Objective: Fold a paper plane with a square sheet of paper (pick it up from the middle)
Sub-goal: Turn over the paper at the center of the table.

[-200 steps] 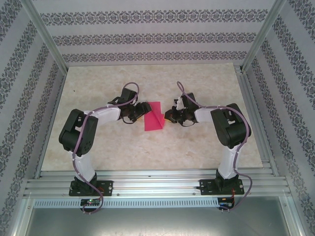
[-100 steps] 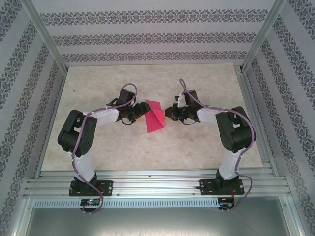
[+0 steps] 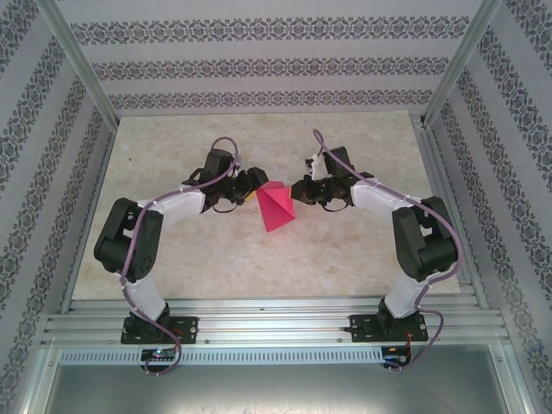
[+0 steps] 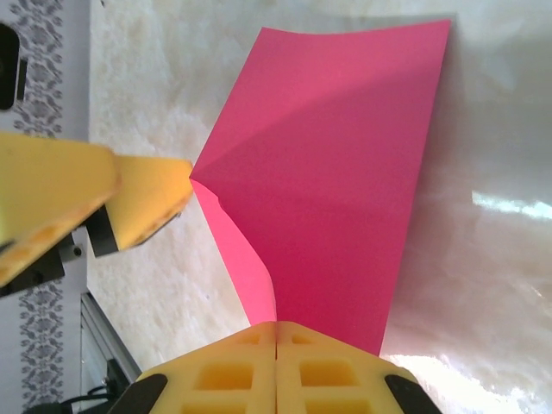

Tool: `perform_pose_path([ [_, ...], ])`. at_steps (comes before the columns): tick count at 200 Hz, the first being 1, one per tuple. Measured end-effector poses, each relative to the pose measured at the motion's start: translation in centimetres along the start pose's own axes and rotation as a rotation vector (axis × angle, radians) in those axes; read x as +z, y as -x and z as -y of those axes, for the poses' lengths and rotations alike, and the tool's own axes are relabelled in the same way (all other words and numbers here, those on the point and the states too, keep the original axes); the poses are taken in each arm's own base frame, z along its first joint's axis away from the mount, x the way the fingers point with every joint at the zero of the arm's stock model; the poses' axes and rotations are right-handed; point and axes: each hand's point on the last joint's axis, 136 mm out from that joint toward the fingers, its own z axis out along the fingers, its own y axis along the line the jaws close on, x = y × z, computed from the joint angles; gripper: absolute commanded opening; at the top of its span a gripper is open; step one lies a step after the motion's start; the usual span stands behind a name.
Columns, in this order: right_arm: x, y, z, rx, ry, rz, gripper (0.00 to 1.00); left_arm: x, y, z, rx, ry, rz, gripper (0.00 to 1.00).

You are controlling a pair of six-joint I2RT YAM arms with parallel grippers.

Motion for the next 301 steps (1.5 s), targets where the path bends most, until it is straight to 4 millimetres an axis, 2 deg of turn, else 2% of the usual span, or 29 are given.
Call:
perform_pose_path([
  [39,0.4,-0.6,-0.4,-0.017,0.003,-0.018,0.07,2.7,-1.6,-0.9,-0.086,-0.038,-0.045,0.59],
  [62,0.4,-0.6,-0.4,-0.016,0.001,-0.018,0.07,3.0,-2.3,-0.5,-0.090,-0.037,-0.055,0.55],
  [76,0.4,-0.6,-0.4,-0.016,-0.001,-0.016,0.07,3.1,-2.4,-0.7,-0.103,-0.034,-0.051,0.46],
  [83,0.4,-0.6,-0.3,-0.015,-0.002,-0.016,0.07,3.1,-2.4,-0.8,-0.108,-0.032,-0.046,0.45],
  [100,0.4,-0.6,-0.3,-0.016,-0.004,-0.014,0.07,3.2,-2.5,-1.5,-0.122,-0.028,-0.034,0.52],
  [115,0.5,-0.6,-0.2,-0.013,-0.006,-0.017,0.07,3.2,-2.8,-2.2,-0.137,-0.023,-0.025,0.70],
  [134,0.8,-0.8,0.2,-0.005,-0.012,-0.026,0.07,3.0,-3.2,-2.8,-0.142,-0.024,-0.012,0.73],
  [150,1.1,-1.0,0.7,0.007,-0.022,-0.037,0.07,2.5,-3.3,-2.4,-0.128,-0.046,-0.002,0.74],
  [174,1.4,-1.3,1.1,0.018,-0.030,-0.048,0.07,1.9,-2.8,-0.8,-0.100,-0.099,0.024,0.70],
  [190,1.4,-1.3,1.1,0.019,-0.030,-0.049,0.07,1.7,-2.5,-0.1,-0.089,-0.135,0.039,0.61],
  [233,1.3,-1.2,1.2,0.021,-0.031,-0.047,0.07,1.9,-3.5,0.0,-0.092,-0.156,0.027,0.48],
  [269,1.3,-1.2,1.1,0.023,-0.030,-0.046,0.07,2.0,-3.6,-0.1,-0.091,-0.154,0.025,0.27],
  [293,1.3,-1.1,1.1,0.033,-0.029,-0.044,0.12,2.1,-3.8,-0.2,-0.091,-0.149,0.023,0.16],
  [301,1.3,-1.1,1.1,0.037,-0.029,-0.043,0.13,2.2,-3.9,-0.3,-0.088,-0.148,0.020,0.15],
])
